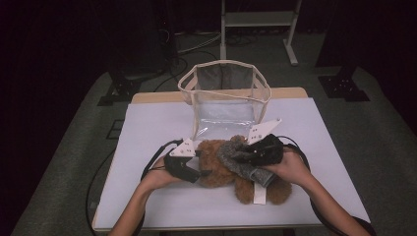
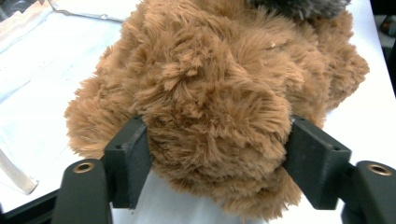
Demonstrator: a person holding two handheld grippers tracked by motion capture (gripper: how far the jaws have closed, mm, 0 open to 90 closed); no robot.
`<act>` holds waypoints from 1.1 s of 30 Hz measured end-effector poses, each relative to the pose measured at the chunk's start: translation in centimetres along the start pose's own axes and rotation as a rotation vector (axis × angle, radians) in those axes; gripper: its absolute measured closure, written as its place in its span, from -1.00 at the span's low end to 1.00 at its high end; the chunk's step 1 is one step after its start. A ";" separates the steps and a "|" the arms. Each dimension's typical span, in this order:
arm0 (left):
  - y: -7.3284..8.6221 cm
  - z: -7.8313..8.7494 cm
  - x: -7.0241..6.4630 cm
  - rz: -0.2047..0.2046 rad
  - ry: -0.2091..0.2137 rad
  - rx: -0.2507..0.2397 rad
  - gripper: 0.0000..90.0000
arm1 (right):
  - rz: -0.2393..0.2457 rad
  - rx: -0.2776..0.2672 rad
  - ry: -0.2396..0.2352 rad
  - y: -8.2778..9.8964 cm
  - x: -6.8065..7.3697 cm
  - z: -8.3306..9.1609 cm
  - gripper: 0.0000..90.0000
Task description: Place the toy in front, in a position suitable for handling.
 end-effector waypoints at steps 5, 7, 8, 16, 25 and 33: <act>-0.4 -0.4 -0.1 0.005 0.009 -0.007 -0.26 | 0.043 0.013 -0.030 -1.9 0.6 -1.8 0.66; -0.3 -0.5 -0.1 0.008 0.013 -0.010 -0.25 | 0.062 0.017 -0.046 -2.5 0.8 -2.8 0.66; -0.3 -0.5 -0.1 0.013 0.014 -0.012 -0.26 | 0.063 0.018 -0.056 -2.9 1.1 -3.4 0.66; -0.1 -0.4 -0.5 0.011 0.023 -0.010 -0.26 | 0.039 0.026 -0.051 -3.9 -0.5 -4.0 0.66; -0.6 0.3 -0.3 0.022 0.032 -0.037 -0.35 | -0.032 0.042 -0.041 -1.9 -1.8 -2.3 0.66; -1.3 0.3 -1.5 -0.023 0.039 -0.030 -0.29 | 0.000 0.068 -0.096 -1.4 1.1 -2.1 0.66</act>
Point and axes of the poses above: each handheld gripper's, and its own axes: z roughly backward along the jaws, y roughly out of its underside, x roughly to its left, the point moved 5 cm from there along -z, roughly forward along the jaws, and after that the axes turned 8 degrees about -x, right-handed, at the moved point
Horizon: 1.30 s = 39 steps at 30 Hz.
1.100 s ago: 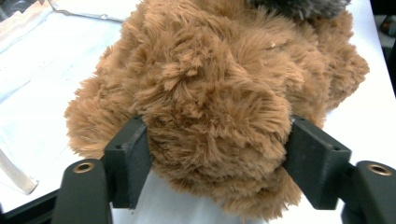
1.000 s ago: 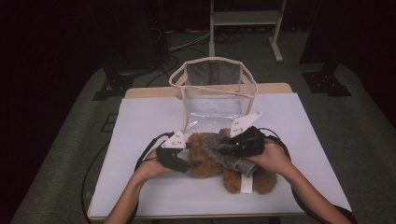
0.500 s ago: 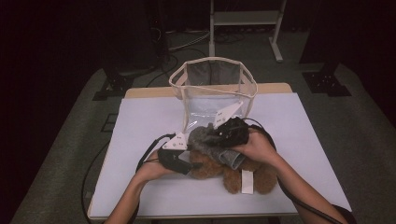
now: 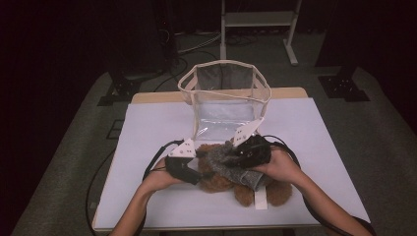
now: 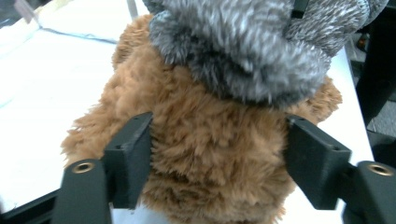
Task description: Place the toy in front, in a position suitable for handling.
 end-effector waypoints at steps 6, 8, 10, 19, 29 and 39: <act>0.4 -0.2 -1.5 -0.047 0.020 0.024 -0.23 | -0.024 -0.010 0.001 -1.6 -1.5 0.0 0.66; 0.5 -0.1 -1.6 -0.057 0.019 0.033 -0.23 | -0.035 -0.004 0.005 -2.1 -2.4 -0.6 0.66; 0.6 -0.1 -1.6 -0.049 0.019 0.028 -0.23 | -0.040 0.013 -0.005 -2.2 -2.8 -1.1 0.66; 0.7 0.6 -0.5 0.013 -0.037 0.016 -0.39 | -0.095 0.026 -0.020 -0.1 -3.0 0.0 0.66; 0.9 -0.4 -1.2 -0.040 0.003 0.042 -0.26 | -0.068 0.042 -0.026 -2.0 -3.1 -1.2 0.66; 1.1 -0.2 -1.4 -0.060 0.011 0.052 -0.24 | -0.088 0.067 -0.027 -2.4 -4.4 -2.5 0.66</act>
Point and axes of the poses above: each handheld gripper's, and its own axes: z roughly backward along the jaws, y roughly out of its underside, x roughly to its left, the point moved 5 cm from there along -z, roughly forward along the jaws, and after that the axes turned 8 degrees about -x, right-handed, at the moved point
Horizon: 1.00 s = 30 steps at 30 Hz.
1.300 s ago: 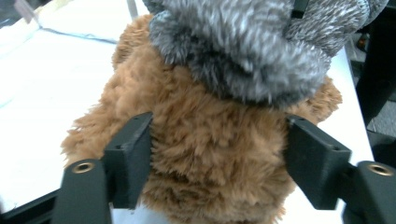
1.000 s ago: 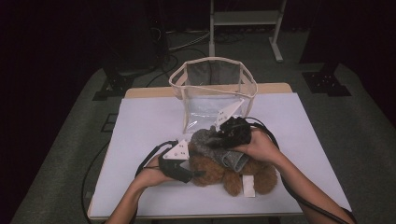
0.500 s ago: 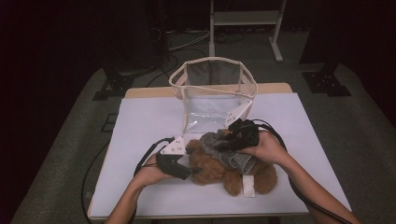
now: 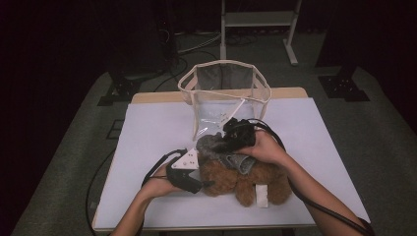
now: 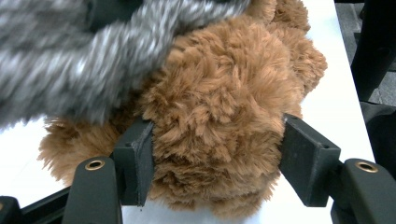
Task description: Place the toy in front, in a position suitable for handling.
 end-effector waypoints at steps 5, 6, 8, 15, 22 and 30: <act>0.0 0.1 0.5 0.018 -0.015 -0.001 -0.27 | -0.031 -0.006 0.056 1.8 -1.2 3.3 0.66; 0.0 0.1 0.6 0.017 -0.020 0.004 -0.27 | -0.044 -0.012 0.066 2.3 -1.4 4.1 0.66; 0.0 0.0 0.8 0.019 -0.024 0.004 -0.27 | -0.075 -0.027 0.072 3.1 -1.7 5.3 0.66; -0.9 0.0 1.2 0.043 -0.015 -0.010 -0.32 | -0.093 -0.077 0.068 5.1 -1.1 6.3 0.66; -3.2 -0.5 1.1 0.044 0.008 -0.067 -0.35 | -0.051 -0.084 0.008 4.6 0.9 5.0 0.66; -2.8 -1.1 0.7 0.015 0.017 0.011 -0.26 | -0.104 -0.122 0.085 4.9 -1.5 8.0 0.66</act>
Point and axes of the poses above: each handheld gripper's, and its own axes: z roughly backward along the jaws, y roughly out of its underside, x roughly to its left, the point moved 5 cm from there along -z, roughly forward along the jaws, and after that the axes turned 8 degrees about -x, right-handed, at the moved point
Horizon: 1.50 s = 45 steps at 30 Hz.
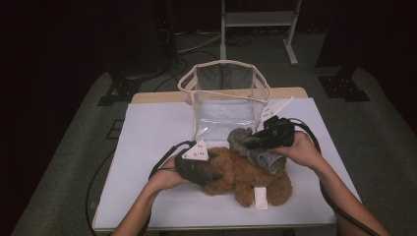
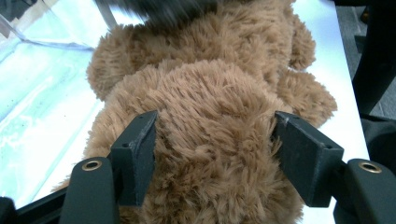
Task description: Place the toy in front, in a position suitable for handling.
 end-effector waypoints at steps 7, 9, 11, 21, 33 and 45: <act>-0.1 0.2 0.3 -0.009 0.010 0.018 -0.25 | -0.042 -0.026 0.043 0.9 -1.8 2.4 0.66; -0.3 0.2 0.5 -0.011 0.007 0.018 -0.26 | -0.042 -0.006 0.032 1.4 -1.5 1.9 0.66; -0.7 0.4 0.6 -0.004 0.009 0.011 -0.28 | -0.041 -0.002 0.010 2.0 -0.8 1.2 0.66; -1.0 -0.6 -0.1 -0.019 0.032 0.041 -0.28 | 0.007 -0.039 -0.067 3.6 3.9 0.4 0.66; -0.4 0.2 -0.7 -0.031 0.017 0.070 -0.25 | 0.016 -0.077 -0.027 2.6 3.3 0.9 0.65; -0.9 -0.5 -0.9 -0.054 0.034 0.142 -0.30 | 0.058 -0.083 -0.017 2.8 4.7 -1.2 0.65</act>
Point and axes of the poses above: each handheld gripper's, and its own axes: z roughly backward along the jaws, y roughly out of its underside, x roughly to its left, the point moved 5 cm from there along -z, roughly forward along the jaws, and after that the axes turned 8 degrees about -x, right-handed, at the moved point
